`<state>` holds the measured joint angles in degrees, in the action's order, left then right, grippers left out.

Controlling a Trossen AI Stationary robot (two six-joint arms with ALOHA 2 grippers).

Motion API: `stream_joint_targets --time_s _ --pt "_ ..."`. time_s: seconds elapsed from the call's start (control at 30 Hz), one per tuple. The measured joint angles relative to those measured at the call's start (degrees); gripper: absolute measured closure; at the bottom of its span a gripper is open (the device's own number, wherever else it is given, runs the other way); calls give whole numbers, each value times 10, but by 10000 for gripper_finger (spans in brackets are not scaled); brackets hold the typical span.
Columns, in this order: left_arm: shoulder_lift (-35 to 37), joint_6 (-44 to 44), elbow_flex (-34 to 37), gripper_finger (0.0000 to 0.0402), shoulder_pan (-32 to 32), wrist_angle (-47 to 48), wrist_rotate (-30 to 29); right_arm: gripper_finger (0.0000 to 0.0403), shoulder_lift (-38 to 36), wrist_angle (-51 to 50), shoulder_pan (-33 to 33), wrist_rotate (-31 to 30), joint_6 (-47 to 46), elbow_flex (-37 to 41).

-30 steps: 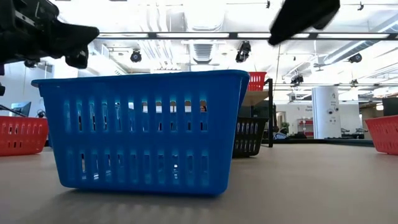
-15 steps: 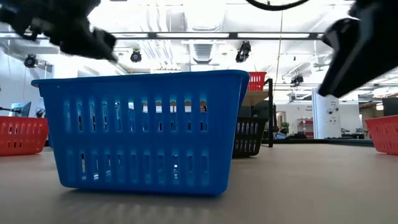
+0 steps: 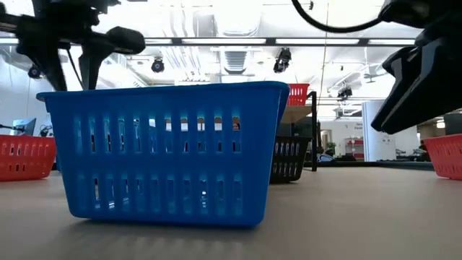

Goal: Stack baskets on shelf by color
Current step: Put the left black bin on the shelf

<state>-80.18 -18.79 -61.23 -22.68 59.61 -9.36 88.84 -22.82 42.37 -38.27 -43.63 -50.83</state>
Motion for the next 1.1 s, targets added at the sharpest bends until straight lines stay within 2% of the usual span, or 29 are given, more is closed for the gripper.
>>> stream_joint_targets --time_s 0.17,0.3,0.47,0.6,0.73,0.8,0.87,0.97,1.1 --pt "-43 -130 0 233 -5 -2 0 288 1 8 0 -8 8 -5" --pt "-80 -188 7 226 -5 -11 -21 294 1 8 0 -9 10 -9" --pt "-122 -226 21 248 -1 -23 -110 296 1 8 0 -26 12 -10" --pt "-146 -224 29 281 7 -56 -117 297 1 9 0 -34 12 -10" --pt "-158 -222 27 332 9 -76 -117 302 1 8 0 -34 12 -10" --pt "-160 -216 23 364 9 -76 -108 304 1 9 0 -37 12 -10" --pt "-155 -188 18 391 9 -77 -75 307 1 9 0 -37 12 -10" --pt "-134 -132 9 397 9 -76 10 311 0 8 0 -37 12 -10" --pt "-81 -56 -12 401 8 -51 44 316 -3 9 0 -38 16 -16"
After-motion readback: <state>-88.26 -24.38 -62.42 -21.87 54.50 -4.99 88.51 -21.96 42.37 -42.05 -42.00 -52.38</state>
